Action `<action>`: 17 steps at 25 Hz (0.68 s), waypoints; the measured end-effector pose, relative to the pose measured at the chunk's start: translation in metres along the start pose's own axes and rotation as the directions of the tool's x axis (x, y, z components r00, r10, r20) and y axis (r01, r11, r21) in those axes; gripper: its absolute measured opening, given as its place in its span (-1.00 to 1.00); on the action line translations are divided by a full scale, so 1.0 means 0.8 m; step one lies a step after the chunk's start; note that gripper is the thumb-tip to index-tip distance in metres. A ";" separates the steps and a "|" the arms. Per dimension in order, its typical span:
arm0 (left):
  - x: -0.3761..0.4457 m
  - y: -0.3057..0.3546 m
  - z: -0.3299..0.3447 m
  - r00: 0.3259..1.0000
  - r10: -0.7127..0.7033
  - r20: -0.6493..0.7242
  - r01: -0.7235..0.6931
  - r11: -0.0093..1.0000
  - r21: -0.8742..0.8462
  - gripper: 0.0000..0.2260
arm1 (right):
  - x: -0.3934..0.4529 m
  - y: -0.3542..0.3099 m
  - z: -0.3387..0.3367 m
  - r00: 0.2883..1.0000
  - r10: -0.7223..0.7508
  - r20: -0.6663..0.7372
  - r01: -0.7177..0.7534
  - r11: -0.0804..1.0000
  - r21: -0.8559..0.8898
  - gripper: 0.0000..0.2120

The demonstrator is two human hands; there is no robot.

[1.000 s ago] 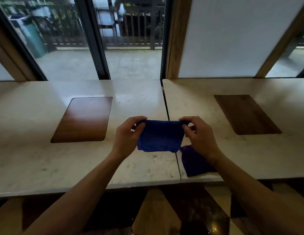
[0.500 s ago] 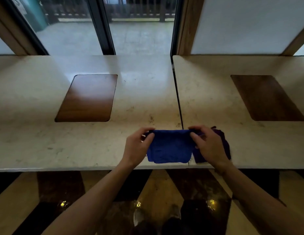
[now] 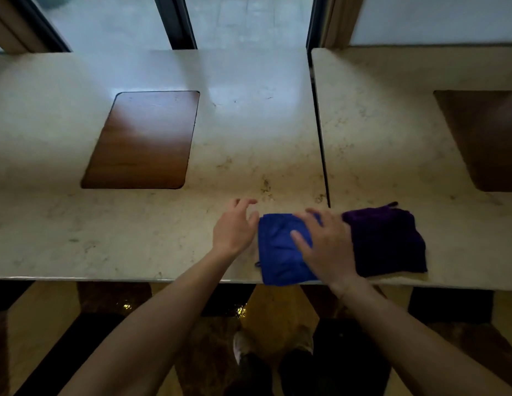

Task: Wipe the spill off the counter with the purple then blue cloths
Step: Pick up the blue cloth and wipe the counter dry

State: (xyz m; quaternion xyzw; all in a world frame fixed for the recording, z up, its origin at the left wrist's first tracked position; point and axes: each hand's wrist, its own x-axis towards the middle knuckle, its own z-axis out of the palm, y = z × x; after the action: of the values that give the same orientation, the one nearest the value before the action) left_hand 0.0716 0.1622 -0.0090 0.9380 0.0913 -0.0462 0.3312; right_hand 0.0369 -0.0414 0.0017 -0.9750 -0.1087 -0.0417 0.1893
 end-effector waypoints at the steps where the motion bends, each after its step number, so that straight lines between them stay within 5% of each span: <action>1: 0.005 -0.014 -0.005 0.997 0.009 -0.073 -0.003 0.997 0.076 -0.71 | -0.007 -0.007 0.014 0.997 -0.023 0.073 0.027 0.998 -0.051 -0.55; 5: 0.047 -0.083 -0.052 0.989 0.037 -0.143 0.011 0.947 0.322 -0.62 | -0.028 -0.014 0.073 0.965 0.059 0.254 -0.005 0.978 -0.208 -0.37; 8: 0.105 -0.123 -0.090 0.991 -0.037 -0.127 0.090 0.894 0.439 -0.55 | -0.027 -0.020 0.094 0.963 0.133 0.234 -0.068 0.962 -0.264 -0.37; 12: 0.197 -0.158 -0.121 0.981 -0.155 -0.118 0.188 0.916 0.355 -0.50 | 0.001 -0.025 0.109 0.962 0.210 0.175 -0.153 0.944 -0.292 -0.36; 17: 0.282 -0.202 -0.140 0.982 -0.155 -0.105 0.187 0.845 0.501 -0.46 | 0.082 -0.026 0.125 0.951 0.285 0.120 -0.240 0.925 -0.293 -0.35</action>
State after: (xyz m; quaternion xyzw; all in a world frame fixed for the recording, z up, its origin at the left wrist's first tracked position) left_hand 0.2631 0.3879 -0.0544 0.9811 0.1690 -0.0697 0.0637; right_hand 0.0999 0.0284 -0.0753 -0.9976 0.0152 0.0481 0.0464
